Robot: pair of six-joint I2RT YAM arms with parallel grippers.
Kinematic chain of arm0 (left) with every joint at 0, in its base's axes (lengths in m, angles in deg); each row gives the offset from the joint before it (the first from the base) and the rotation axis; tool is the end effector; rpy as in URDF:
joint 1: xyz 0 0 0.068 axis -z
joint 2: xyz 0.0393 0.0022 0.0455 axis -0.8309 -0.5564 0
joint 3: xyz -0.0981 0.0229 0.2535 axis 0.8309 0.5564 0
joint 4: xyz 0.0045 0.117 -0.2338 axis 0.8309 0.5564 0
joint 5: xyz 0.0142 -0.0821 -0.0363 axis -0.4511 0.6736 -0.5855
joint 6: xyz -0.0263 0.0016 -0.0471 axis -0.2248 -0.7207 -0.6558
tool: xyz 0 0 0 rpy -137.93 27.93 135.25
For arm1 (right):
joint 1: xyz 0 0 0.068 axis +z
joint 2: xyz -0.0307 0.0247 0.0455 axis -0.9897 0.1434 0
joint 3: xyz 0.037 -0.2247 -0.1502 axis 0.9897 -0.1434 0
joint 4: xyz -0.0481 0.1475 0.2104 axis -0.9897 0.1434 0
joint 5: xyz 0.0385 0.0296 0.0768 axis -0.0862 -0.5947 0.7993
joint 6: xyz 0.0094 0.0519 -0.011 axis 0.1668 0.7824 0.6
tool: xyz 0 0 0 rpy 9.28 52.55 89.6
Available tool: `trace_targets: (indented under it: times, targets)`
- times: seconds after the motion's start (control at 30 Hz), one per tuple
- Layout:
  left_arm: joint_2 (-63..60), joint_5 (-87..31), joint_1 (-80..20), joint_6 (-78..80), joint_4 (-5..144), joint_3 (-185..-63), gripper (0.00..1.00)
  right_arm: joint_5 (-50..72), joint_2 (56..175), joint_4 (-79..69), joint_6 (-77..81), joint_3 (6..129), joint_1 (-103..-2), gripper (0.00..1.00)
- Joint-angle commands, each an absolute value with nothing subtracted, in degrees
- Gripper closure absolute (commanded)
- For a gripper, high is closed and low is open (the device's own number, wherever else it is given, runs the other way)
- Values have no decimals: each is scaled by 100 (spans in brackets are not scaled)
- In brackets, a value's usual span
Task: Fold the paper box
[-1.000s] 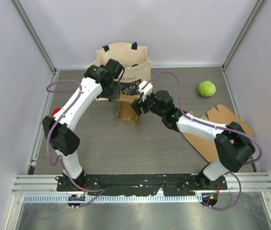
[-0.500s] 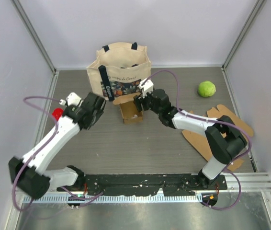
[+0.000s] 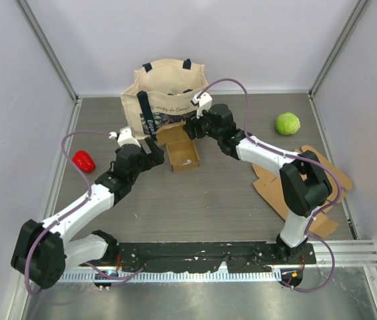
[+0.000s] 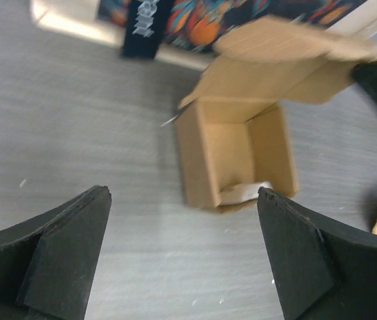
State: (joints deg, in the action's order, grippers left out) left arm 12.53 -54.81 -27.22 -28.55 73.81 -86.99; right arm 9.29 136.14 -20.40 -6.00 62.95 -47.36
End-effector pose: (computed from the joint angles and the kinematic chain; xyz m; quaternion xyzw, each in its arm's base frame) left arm 0.2104 -0.1033 0.2389 -0.1724 0.8341 -0.1747 0.4940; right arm 0.3438 0.2401 0.2700 -0.2751 0.7484 0.2136 0.5645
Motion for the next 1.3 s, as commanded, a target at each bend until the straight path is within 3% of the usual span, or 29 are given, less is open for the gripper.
trace_targets:
  times: [0.0,0.13,0.47,0.7,1.13,1.27]
  targets:
    - [633,-4482,-3077,-2282,5919,-9208,2,1453,13724,-1621,-285,6722,-4897,44]
    - [-247,-3375,-3553,-2116,5610,-9578,9,1963,13873,-1507,-46,6925,-5116,46]
    - [-1275,-2968,-3606,-1193,5144,-10140,23,2403,14093,-1260,68,7232,-5354,48]
    - [-1522,-3257,-3606,-1017,5320,-10465,33,2605,14286,-1102,121,7505,-5468,48]
    - [-1549,-3372,-3606,-981,5724,-10624,68,2922,14392,-725,-195,7663,-5732,47]
    - [-1505,-3371,-3606,-981,5777,-10615,74,2642,14357,-662,-572,7558,-5732,41]
